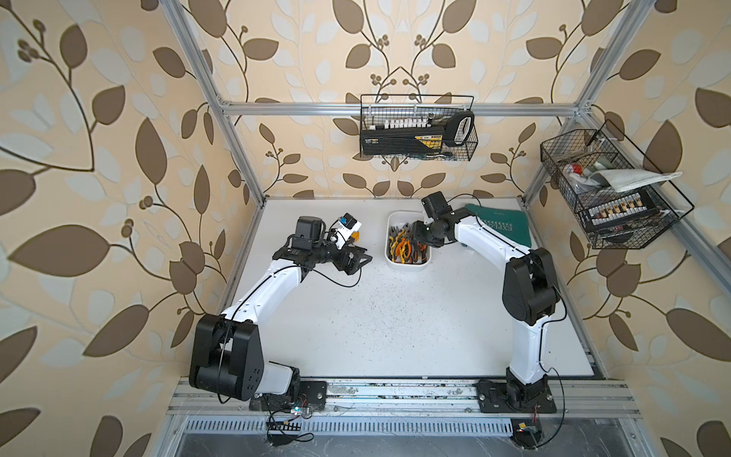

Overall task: Take the pliers out of the storage box
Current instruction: Pick up the pliers from the storage box.

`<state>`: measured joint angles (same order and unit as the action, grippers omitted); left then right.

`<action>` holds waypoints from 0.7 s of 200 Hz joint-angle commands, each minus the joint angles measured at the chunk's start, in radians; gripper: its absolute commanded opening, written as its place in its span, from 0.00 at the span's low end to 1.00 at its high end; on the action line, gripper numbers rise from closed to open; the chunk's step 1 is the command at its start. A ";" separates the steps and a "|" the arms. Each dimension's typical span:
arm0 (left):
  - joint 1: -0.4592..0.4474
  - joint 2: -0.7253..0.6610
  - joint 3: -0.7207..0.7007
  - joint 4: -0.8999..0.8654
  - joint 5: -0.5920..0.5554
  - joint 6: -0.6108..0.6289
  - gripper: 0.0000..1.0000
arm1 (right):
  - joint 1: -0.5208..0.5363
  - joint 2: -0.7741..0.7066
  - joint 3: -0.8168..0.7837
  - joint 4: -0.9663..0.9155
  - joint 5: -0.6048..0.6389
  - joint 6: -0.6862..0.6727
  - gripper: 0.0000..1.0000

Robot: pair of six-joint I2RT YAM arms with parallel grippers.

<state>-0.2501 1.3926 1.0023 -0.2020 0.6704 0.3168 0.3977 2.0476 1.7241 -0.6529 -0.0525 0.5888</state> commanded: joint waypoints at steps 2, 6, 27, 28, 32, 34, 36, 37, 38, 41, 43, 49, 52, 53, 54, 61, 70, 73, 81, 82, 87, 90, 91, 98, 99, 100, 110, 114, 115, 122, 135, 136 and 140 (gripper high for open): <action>-0.005 -0.002 0.028 -0.004 0.040 0.022 0.99 | -0.019 0.052 0.054 -0.058 -0.016 0.019 0.50; -0.005 -0.002 0.027 -0.003 0.040 0.022 0.99 | -0.021 0.060 0.061 -0.060 -0.018 0.021 0.48; -0.005 -0.002 0.025 -0.005 0.038 0.020 0.99 | -0.035 0.097 0.092 -0.080 -0.022 0.042 0.38; -0.005 -0.002 0.025 -0.005 0.038 0.020 0.99 | -0.037 0.098 0.093 -0.080 -0.021 0.043 0.38; -0.005 -0.002 0.024 -0.005 0.038 0.018 0.99 | -0.040 0.106 0.097 -0.081 -0.026 0.049 0.38; -0.005 -0.002 0.023 -0.005 0.038 0.018 0.99 | -0.042 0.111 0.099 -0.082 -0.028 0.053 0.38; -0.005 -0.002 0.024 -0.005 0.039 0.017 0.99 | -0.044 0.113 0.102 -0.082 -0.029 0.056 0.38; -0.005 -0.002 0.023 -0.005 0.039 0.017 0.99 | -0.045 0.115 0.103 -0.081 -0.030 0.057 0.38; -0.005 -0.002 0.023 -0.005 0.040 0.016 0.99 | -0.047 0.117 0.105 -0.081 -0.032 0.059 0.38; -0.005 -0.001 0.023 -0.004 0.040 0.015 0.99 | -0.050 0.122 0.108 -0.081 -0.035 0.065 0.38; -0.005 -0.001 0.023 -0.005 0.040 0.015 0.99 | -0.050 0.126 0.111 -0.080 -0.038 0.068 0.38; -0.005 -0.001 0.021 -0.005 0.042 0.013 0.99 | -0.055 0.138 0.121 -0.079 -0.042 0.073 0.38; -0.005 -0.001 0.021 -0.005 0.044 0.012 0.99 | -0.057 0.145 0.129 -0.081 -0.041 0.076 0.37; -0.005 -0.001 0.021 -0.005 0.044 0.012 0.99 | -0.058 0.148 0.131 -0.082 -0.043 0.076 0.37; -0.005 -0.001 0.021 -0.005 0.044 0.011 0.99 | -0.058 0.151 0.134 -0.084 -0.044 0.077 0.37; -0.005 0.001 0.020 -0.006 0.044 0.011 0.99 | -0.062 0.169 0.155 -0.095 -0.045 0.077 0.37; -0.005 0.001 0.018 -0.007 0.046 0.010 0.99 | -0.062 0.187 0.179 -0.108 -0.045 0.076 0.36; -0.005 0.000 0.017 -0.007 0.046 0.010 0.99 | -0.063 0.193 0.187 -0.110 -0.046 0.074 0.35; -0.005 0.001 0.016 -0.008 0.046 0.010 0.99 | -0.062 0.205 0.204 -0.117 -0.050 0.073 0.34; -0.005 0.001 0.015 -0.008 0.046 0.010 0.99 | -0.063 0.206 0.205 -0.118 -0.050 0.073 0.34; -0.005 0.000 0.015 -0.008 0.046 0.011 0.99 | -0.063 0.213 0.215 -0.122 -0.046 0.072 0.35; -0.005 0.000 0.015 -0.008 0.046 0.012 0.99 | -0.063 0.216 0.219 -0.123 -0.046 0.073 0.35; -0.005 0.000 0.015 -0.007 0.046 0.012 0.99 | -0.063 0.217 0.220 -0.123 -0.045 0.074 0.35; -0.005 0.000 0.013 -0.009 0.046 0.011 0.99 | -0.063 0.225 0.233 -0.131 -0.040 0.072 0.37; -0.005 0.000 0.013 -0.008 0.046 0.010 0.99 | -0.063 0.226 0.237 -0.134 -0.033 0.072 0.37; -0.005 -0.001 0.013 -0.009 0.046 0.011 0.99 | -0.063 0.226 0.237 -0.134 -0.033 0.072 0.37; -0.005 0.000 0.013 -0.010 0.045 0.011 0.99 | -0.062 0.237 0.261 -0.155 -0.015 0.060 0.39; -0.005 0.000 0.012 -0.011 0.046 0.011 0.99 | -0.064 0.243 0.269 -0.161 -0.012 0.057 0.39; -0.005 0.000 0.013 -0.011 0.045 0.011 0.99 | -0.064 0.243 0.272 -0.163 -0.012 0.057 0.39; -0.005 -0.002 0.012 -0.013 0.046 0.012 0.99 | -0.067 0.253 0.287 -0.172 -0.013 0.057 0.39; -0.005 -0.001 0.010 -0.013 0.044 0.016 0.99 | -0.072 0.276 0.313 -0.187 -0.027 0.059 0.38; -0.005 0.000 0.010 -0.013 0.044 0.016 0.99 | -0.071 0.279 0.314 -0.189 -0.028 0.059 0.38; -0.005 0.000 0.011 -0.013 0.044 0.016 0.99 | -0.072 0.286 0.323 -0.194 -0.029 0.059 0.37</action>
<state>-0.2501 1.3945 1.0023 -0.2127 0.6849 0.3168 0.3305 2.2879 1.9934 -0.7864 -0.0826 0.6540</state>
